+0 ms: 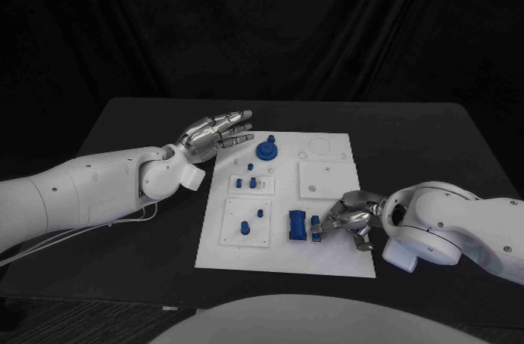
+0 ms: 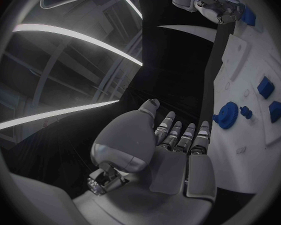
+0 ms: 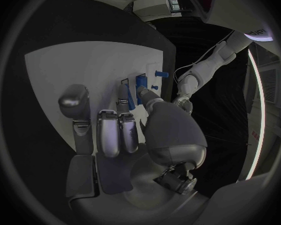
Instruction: Assemble the parts on the task board
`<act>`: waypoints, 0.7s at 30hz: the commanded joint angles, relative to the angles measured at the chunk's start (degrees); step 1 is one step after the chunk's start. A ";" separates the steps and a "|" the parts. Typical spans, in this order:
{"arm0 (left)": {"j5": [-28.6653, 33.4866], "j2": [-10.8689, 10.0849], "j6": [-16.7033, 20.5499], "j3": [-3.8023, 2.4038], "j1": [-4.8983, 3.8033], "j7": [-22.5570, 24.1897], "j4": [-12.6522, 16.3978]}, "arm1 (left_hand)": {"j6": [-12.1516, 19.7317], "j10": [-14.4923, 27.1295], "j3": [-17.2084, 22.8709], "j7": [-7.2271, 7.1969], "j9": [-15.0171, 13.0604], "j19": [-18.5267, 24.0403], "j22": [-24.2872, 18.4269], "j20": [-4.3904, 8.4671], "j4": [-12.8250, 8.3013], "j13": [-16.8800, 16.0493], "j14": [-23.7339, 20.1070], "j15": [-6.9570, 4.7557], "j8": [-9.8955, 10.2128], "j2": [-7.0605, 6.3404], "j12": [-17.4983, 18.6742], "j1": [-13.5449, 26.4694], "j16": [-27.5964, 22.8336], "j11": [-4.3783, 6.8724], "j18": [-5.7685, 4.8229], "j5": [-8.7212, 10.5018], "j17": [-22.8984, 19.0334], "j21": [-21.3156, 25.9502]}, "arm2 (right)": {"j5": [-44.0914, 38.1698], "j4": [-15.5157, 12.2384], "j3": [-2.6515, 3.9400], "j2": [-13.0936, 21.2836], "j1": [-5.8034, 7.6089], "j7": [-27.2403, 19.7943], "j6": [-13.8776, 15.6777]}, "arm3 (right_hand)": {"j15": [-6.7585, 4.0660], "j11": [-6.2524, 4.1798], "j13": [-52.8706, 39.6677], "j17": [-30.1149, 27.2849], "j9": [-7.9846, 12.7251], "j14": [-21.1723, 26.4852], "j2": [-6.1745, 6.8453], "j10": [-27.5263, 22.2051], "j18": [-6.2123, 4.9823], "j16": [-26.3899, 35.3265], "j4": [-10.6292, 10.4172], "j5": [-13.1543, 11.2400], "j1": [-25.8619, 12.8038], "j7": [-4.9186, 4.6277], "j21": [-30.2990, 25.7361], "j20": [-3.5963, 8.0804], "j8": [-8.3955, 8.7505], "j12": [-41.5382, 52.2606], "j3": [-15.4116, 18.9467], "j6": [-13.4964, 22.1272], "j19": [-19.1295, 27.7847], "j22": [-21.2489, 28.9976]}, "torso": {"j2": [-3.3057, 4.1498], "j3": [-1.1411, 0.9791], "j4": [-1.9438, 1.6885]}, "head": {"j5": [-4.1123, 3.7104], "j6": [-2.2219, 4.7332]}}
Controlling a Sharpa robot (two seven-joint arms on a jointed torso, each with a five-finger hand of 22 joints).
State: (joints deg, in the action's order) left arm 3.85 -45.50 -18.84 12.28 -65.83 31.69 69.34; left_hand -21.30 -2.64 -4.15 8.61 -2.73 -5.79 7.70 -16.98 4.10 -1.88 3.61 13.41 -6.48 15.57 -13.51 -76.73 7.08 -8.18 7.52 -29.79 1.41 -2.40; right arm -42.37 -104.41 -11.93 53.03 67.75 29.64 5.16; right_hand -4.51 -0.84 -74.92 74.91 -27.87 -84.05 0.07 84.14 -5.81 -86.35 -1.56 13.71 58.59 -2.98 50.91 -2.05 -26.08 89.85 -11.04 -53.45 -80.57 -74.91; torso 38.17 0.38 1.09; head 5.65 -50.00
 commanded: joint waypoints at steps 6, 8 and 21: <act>0.33 0.17 -0.92 -0.06 0.16 0.29 0.07 | -0.27 0.01 0.34 0.94 -0.05 -0.17 -0.08 0.20 0.10 -0.05 -0.07 0.11 -0.26 -0.01 -0.20 0.71 0.20 -0.26 -0.75 -0.19 0.09 -0.29 | -3.39 -0.42 0.00 0.09 -0.06 0.91 -0.62 | -0.53 -0.65 -15.08 2.93 -3.59 -3.85 -0.42 5.86 -1.14 -0.13 -0.23 0.41 1.25 0.29 -0.49 0.71 -3.87 0.15 1.12 2.33 -0.07 -5.51 | 0.01 -0.01 0.03 | -0.08 0.00; 0.33 0.16 -0.92 -0.06 0.18 0.24 0.09 | -0.27 0.01 0.34 0.94 -0.05 -0.17 -0.08 0.20 0.10 -0.05 -0.07 0.11 -0.26 -0.01 -0.20 0.71 0.20 -0.26 -0.75 -0.19 0.09 -0.29 | -4.38 -0.51 0.00 0.16 -0.06 0.86 -0.48 | -0.98 -0.95 -15.08 2.84 -6.84 -3.83 -0.50 5.86 -1.13 -0.08 -0.58 0.36 1.48 0.62 -0.72 0.91 -7.42 0.15 1.83 4.60 -0.07 -5.52 | 0.02 -0.02 0.02 | -0.10 0.00; 0.33 -0.20 -0.88 -0.06 0.28 0.39 0.35 | -0.28 0.01 0.47 0.92 -0.06 -0.15 -0.11 0.20 0.02 -0.05 -0.04 0.17 -0.28 0.02 -0.20 0.69 0.25 -0.23 -0.75 -0.26 0.10 -0.29 | -23.10 -3.98 0.00 3.20 -0.08 -8.04 11.53 | -0.60 -0.75 -15.08 4.46 -13.84 -4.17 -0.57 5.86 -0.84 -0.62 -6.28 1.75 -2.35 0.40 0.95 0.84 -15.08 0.15 5.99 10.55 -0.83 -6.12 | -0.01 0.00 0.01 | 0.34 0.00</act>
State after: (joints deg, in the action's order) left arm 3.84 -45.69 -19.01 12.28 -65.62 31.40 69.51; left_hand -21.30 -2.64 -4.15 8.61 -2.73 -5.79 7.63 -16.98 4.11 -1.88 3.61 13.41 -6.48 15.57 -13.51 -76.73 7.08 -8.18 7.52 -29.79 1.41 -2.40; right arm -55.71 -107.78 -11.95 55.85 67.74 26.97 9.34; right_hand -5.08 -1.54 -74.91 74.91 -41.64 -84.10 -0.24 84.05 -5.81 -86.78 -6.81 15.20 57.17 -2.55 51.28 -1.21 -40.99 89.85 -5.41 -43.28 -81.02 -74.91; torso 38.17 0.36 1.12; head 5.95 -50.00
